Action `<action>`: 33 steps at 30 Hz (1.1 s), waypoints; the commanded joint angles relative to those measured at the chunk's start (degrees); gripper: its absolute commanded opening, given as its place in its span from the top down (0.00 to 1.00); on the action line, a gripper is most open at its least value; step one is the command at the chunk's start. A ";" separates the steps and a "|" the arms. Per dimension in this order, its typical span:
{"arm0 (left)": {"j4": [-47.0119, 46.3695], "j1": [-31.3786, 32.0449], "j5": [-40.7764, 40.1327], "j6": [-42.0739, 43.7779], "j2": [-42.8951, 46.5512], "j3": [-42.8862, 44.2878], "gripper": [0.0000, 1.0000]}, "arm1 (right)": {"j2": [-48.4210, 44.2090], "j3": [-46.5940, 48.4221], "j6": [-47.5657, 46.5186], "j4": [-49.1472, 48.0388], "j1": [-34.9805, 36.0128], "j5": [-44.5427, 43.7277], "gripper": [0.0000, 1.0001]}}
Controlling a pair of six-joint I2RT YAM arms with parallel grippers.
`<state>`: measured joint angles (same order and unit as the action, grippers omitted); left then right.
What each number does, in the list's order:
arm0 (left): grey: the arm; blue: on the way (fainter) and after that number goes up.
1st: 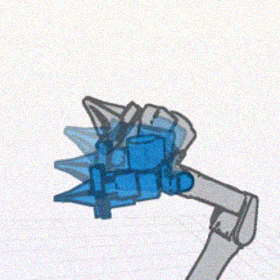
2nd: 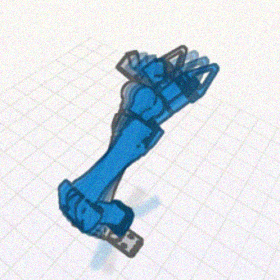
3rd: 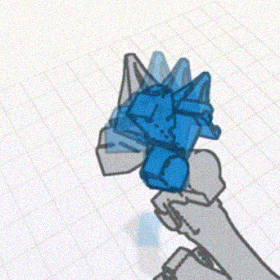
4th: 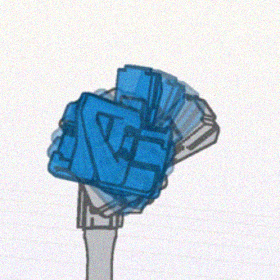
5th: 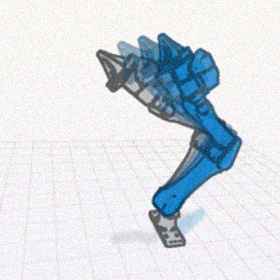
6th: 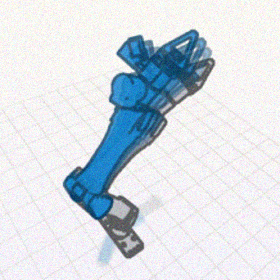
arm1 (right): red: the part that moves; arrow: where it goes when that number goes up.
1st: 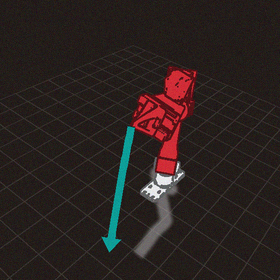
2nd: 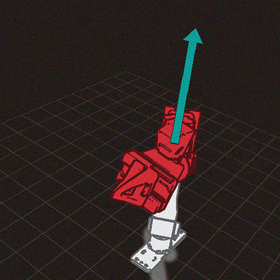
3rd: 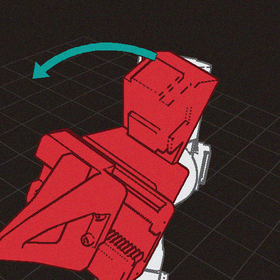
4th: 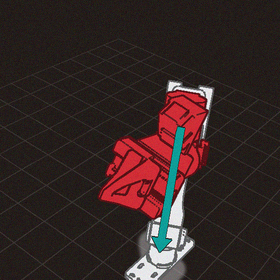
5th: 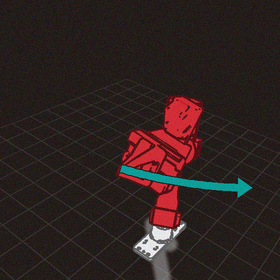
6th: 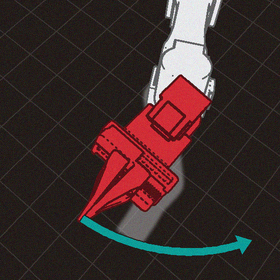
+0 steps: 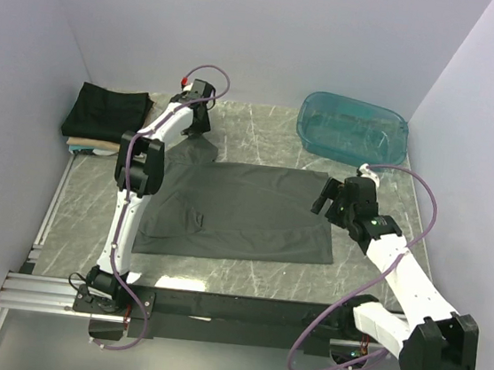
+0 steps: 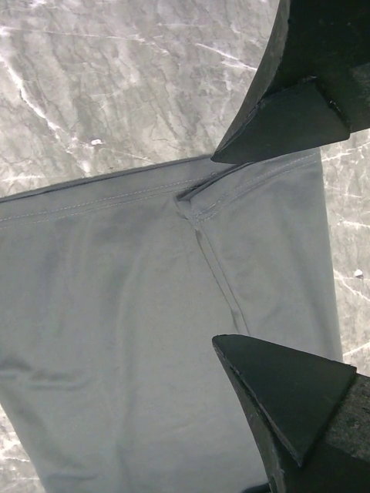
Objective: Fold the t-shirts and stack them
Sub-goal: Fold the tshirt
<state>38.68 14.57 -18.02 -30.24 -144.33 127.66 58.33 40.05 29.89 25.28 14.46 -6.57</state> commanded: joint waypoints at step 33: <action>0.26 0.37 -6.50 2.73 9.51 -10.05 1.00 | 47.13 39.47 9.92 3.37 4.35 -24.36 0.04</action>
<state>40.27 14.70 -23.35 -28.47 -139.15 119.00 102.00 73.58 34.76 23.22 17.19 -23.18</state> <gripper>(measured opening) 0.014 0.961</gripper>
